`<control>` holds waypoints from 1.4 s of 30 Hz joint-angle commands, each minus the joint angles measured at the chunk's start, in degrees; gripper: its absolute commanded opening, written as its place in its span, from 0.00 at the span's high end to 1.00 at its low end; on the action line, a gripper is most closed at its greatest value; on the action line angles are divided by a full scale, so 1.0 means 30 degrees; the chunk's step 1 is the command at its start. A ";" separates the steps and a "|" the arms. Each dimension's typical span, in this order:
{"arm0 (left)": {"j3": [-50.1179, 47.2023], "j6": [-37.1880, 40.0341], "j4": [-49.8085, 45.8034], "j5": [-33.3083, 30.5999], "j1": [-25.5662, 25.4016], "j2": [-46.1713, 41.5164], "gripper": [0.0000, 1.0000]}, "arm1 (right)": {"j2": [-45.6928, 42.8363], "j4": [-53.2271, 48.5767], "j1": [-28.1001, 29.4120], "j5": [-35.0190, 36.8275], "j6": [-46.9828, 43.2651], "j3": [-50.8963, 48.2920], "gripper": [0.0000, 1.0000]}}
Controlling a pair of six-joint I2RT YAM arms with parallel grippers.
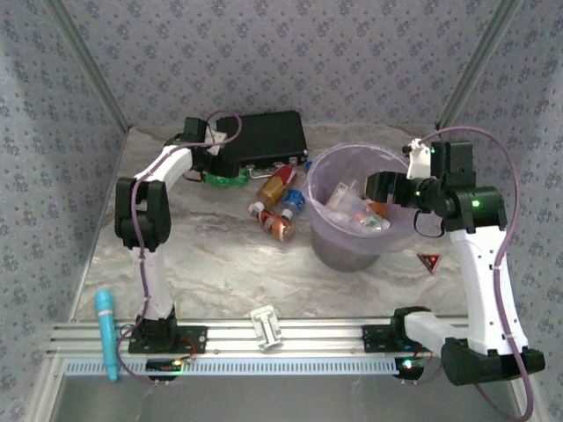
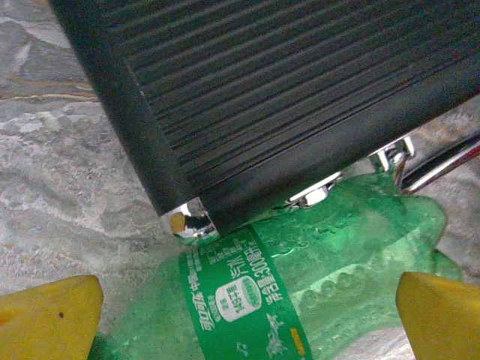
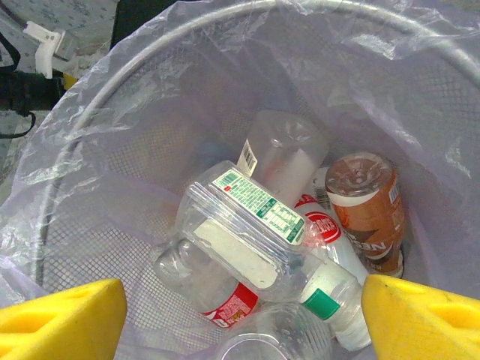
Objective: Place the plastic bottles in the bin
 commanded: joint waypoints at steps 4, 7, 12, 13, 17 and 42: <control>0.0387 0.2386 -0.2645 0.0993 -0.0088 0.0079 0.00 | -0.0062 -0.0283 -0.0194 0.0130 -0.0012 -0.0191 0.16; -0.0257 0.2494 -0.2643 0.0341 -0.0232 -0.0275 0.01 | 0.0039 -0.0146 -0.0215 0.0045 -0.0012 -0.0199 0.17; -0.1425 0.2382 -0.2656 0.0099 -0.0296 -0.0801 0.05 | 0.0114 -0.0185 -0.0257 -0.0044 -0.0042 -0.0084 0.17; -0.1672 0.2355 -0.2651 0.0177 -0.0298 -0.0925 0.05 | 0.0102 -0.0214 -0.0270 -0.0044 -0.0071 -0.0081 0.17; -0.2990 0.2174 -0.2286 0.0126 -0.0422 -0.1644 0.08 | 0.0070 -0.0220 -0.0303 -0.0094 -0.0105 -0.0096 0.17; -0.7377 -0.0949 0.1594 0.1028 -0.0590 -0.7667 0.45 | -0.0428 0.1463 -0.0324 -0.2795 0.0846 0.0271 0.17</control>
